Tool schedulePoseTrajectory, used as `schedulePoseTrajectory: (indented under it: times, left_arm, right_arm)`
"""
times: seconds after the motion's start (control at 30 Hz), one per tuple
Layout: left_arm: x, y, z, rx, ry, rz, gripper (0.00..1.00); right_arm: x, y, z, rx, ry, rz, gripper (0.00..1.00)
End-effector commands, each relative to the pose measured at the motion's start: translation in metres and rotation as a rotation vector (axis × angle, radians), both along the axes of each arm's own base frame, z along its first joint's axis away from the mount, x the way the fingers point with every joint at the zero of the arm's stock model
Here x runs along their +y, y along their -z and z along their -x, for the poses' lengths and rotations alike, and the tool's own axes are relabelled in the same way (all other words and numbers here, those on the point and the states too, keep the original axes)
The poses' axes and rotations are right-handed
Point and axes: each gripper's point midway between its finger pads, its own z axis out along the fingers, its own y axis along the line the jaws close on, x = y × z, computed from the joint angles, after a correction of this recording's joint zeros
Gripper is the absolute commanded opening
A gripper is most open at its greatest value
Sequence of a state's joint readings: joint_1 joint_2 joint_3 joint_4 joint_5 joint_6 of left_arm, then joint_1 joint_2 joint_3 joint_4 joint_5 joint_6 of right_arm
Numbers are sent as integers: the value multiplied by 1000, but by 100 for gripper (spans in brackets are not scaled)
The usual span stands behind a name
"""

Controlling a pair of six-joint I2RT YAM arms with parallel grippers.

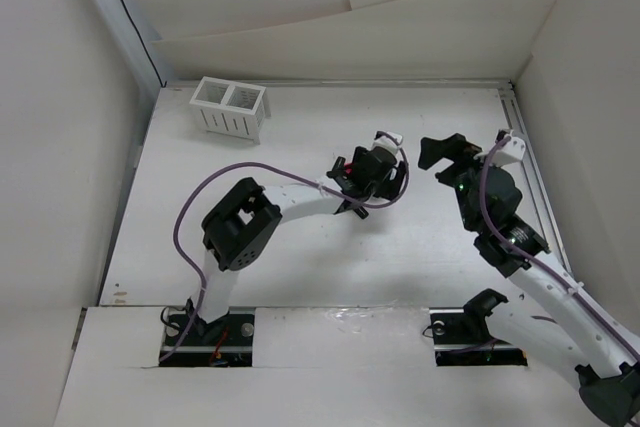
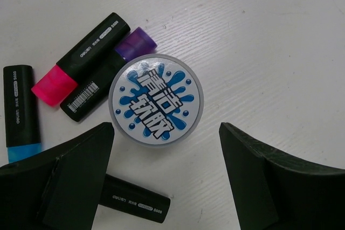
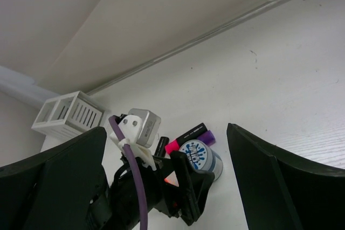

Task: Sort the stationery into containers
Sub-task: Pick up the stationery from the center of the board.

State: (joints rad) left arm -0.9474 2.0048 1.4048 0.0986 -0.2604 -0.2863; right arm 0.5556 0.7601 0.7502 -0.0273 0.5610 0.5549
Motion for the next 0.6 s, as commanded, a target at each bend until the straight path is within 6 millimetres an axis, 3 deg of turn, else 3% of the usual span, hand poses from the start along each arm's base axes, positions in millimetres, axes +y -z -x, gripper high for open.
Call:
schedulePoseTrajectory:
  times: [0.0,0.1,0.27,0.43,0.57]
  left_arm:
    - [-13,-30,-15,-69,-14,37,75]
    - [-13,-21,-19,-67,-25,3,69]
    - [-19,-23,-28,-82,-35,-13,61]
    - [-18,-7,-28,-65,-34,-37,66]
    - [-16,-5,-28,-64,-41,-48,64]
  right_arm:
    - [4,0,-1,0,-25,1,100]
    - [6,-4,-1,-7,-35,-4,100]
    - [5,-7,1,-15,-35,-8,100]
    - [4,-7,0,-15,-35,-8,100]
    - [4,-6,0,-15,-35,1,100]
